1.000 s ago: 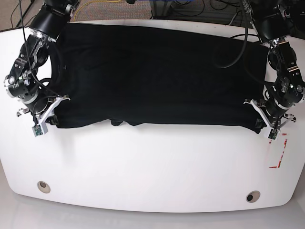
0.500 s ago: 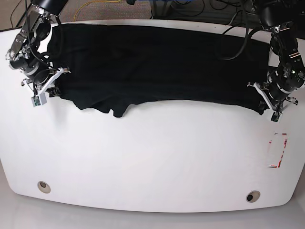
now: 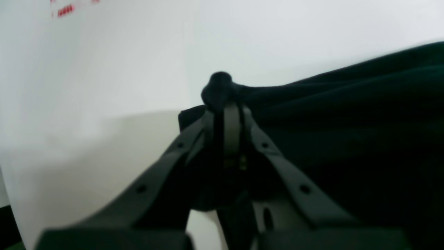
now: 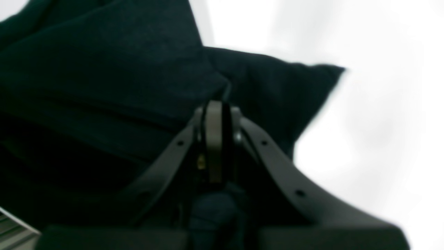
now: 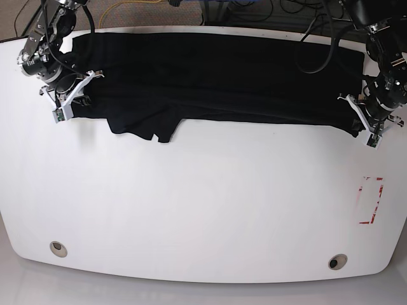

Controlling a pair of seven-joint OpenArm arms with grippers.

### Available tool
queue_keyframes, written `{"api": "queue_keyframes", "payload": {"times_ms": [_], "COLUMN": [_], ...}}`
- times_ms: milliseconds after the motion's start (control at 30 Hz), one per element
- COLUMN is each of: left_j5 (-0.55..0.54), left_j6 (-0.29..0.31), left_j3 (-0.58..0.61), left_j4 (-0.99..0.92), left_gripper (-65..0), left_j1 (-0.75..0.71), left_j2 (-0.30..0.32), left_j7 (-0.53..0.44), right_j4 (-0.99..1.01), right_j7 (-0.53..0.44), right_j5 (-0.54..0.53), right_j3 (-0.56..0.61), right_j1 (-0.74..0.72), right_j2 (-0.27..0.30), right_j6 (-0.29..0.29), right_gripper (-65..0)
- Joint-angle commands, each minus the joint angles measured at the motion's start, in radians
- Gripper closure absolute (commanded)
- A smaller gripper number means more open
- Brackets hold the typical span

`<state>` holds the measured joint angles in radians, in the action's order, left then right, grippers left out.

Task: Layout the t-shirt on the table in an organized manner, then fold the t-shirt properly
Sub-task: 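Lift the hem with both grippers and fold it toward the collar edge, then lay the folded edge down with both grippers, pulling it toward the robot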

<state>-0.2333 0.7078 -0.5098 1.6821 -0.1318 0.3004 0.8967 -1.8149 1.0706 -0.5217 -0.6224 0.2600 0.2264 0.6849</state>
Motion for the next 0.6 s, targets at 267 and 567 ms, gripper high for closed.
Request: {"api": "queue_keyframes", "payload": {"times_ms": [267, 567], "left_j5": [0.012, 0.012], "left_j6": [-0.010, -0.010], "left_j3": [-0.010, -0.005], "left_j4": [0.088, 0.085], "left_gripper": [0.0, -2.2], "left_j1": [-0.114, -0.174], "left_j2": [0.021, 0.021], "left_j7": [-0.006, -0.006], "right_j4": [-0.044, -0.041], "right_j7": [-0.017, -0.017], "right_j5": [0.021, 0.102], "right_j3": [-0.007, -0.006], "right_j1": [0.029, 0.034], "right_j2": [-0.015, -0.046], "right_j6": [-0.001, -0.001], "right_gripper": [-0.8, -7.1]}}
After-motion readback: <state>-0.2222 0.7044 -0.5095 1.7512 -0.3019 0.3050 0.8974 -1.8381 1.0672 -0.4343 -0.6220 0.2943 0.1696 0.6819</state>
